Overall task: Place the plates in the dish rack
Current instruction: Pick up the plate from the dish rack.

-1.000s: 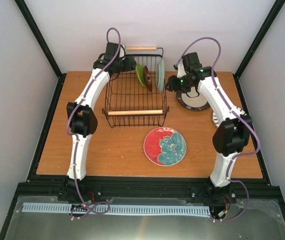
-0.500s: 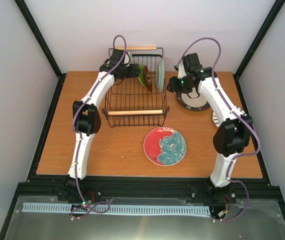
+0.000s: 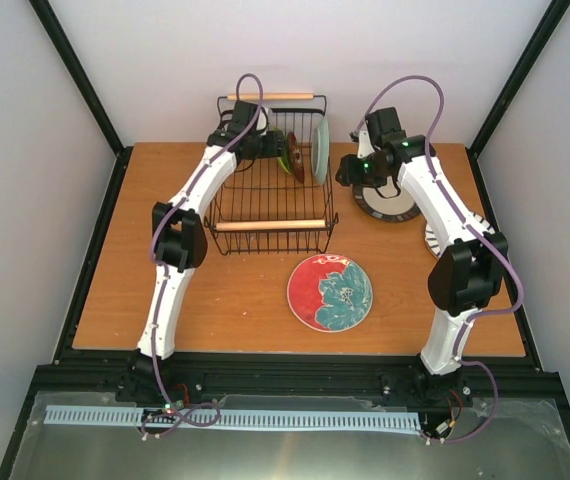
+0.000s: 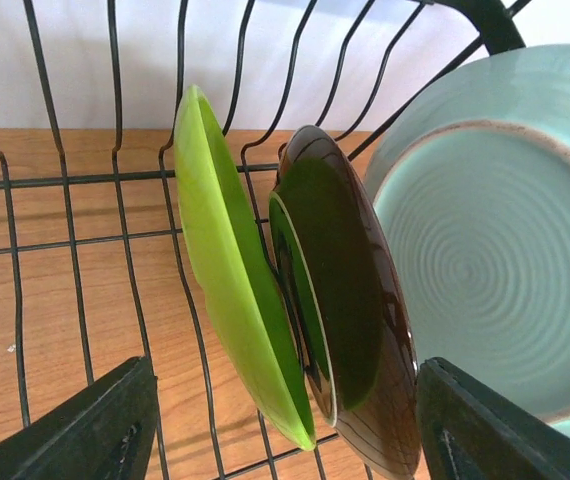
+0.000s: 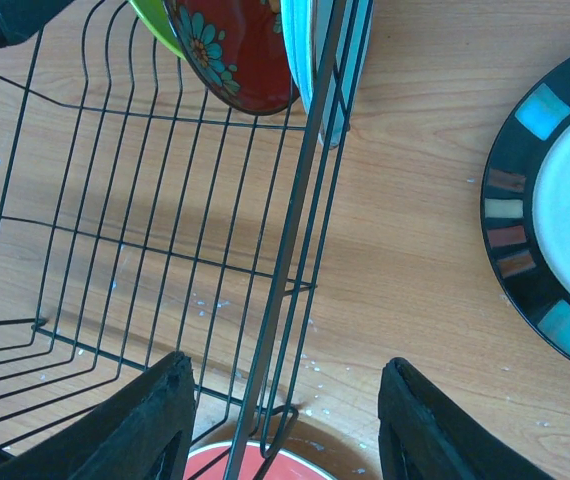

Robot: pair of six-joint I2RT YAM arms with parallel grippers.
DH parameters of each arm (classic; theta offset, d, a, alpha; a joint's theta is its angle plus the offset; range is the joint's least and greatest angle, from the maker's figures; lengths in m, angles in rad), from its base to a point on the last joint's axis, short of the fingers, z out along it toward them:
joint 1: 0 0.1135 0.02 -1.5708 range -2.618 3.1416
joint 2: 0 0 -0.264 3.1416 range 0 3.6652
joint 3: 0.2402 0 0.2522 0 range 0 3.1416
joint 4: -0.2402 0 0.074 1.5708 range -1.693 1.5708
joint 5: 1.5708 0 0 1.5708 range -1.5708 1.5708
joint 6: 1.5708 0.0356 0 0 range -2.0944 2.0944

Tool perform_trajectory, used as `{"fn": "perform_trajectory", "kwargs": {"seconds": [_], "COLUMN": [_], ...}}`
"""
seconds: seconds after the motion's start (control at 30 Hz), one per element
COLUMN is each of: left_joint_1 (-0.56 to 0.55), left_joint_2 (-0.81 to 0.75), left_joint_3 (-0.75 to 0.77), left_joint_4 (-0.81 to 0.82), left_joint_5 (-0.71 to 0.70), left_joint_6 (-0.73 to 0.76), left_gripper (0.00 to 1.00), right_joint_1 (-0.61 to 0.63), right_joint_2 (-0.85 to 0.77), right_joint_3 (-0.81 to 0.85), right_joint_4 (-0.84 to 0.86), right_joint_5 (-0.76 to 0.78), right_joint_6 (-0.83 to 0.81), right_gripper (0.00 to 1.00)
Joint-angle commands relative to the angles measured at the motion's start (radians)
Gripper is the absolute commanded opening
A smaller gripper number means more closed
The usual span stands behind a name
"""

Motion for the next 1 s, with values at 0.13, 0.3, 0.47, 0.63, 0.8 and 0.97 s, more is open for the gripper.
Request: {"fn": "perform_trajectory", "kwargs": {"seconds": [0.13, 0.3, 0.47, 0.63, 0.8, 0.97], "left_joint_1": [-0.012, -0.018, -0.029, -0.039, -0.045, -0.051], "left_joint_2": [0.039, 0.047, 0.058, 0.07, 0.075, 0.068], "left_joint_3": [0.081, 0.085, 0.092, 0.092, 0.093, 0.094], "left_joint_4": [0.025, 0.026, 0.034, 0.03, 0.037, 0.047], "left_joint_5": [-0.078, -0.101, -0.106, -0.123, -0.148, -0.184], "left_joint_6": [0.045, 0.053, 0.057, 0.069, 0.073, 0.083], "left_gripper": [0.67, 0.61, 0.6, 0.59, 0.47, 0.28], "right_joint_1": [0.001, 0.0, -0.001, -0.005, -0.007, -0.007], "right_joint_2": [-0.037, -0.038, -0.041, -0.042, -0.043, -0.05], "right_joint_3": [0.007, 0.006, 0.007, 0.006, 0.004, -0.006], "right_joint_4": [-0.014, -0.019, -0.026, -0.029, -0.034, -0.031], "right_joint_5": [0.011, 0.019, 0.032, 0.033, 0.036, 0.04], "right_joint_6": [-0.007, -0.011, -0.018, -0.024, -0.029, -0.03], "right_gripper": [0.52, 0.52, 0.52, 0.52, 0.52, 0.53]}}
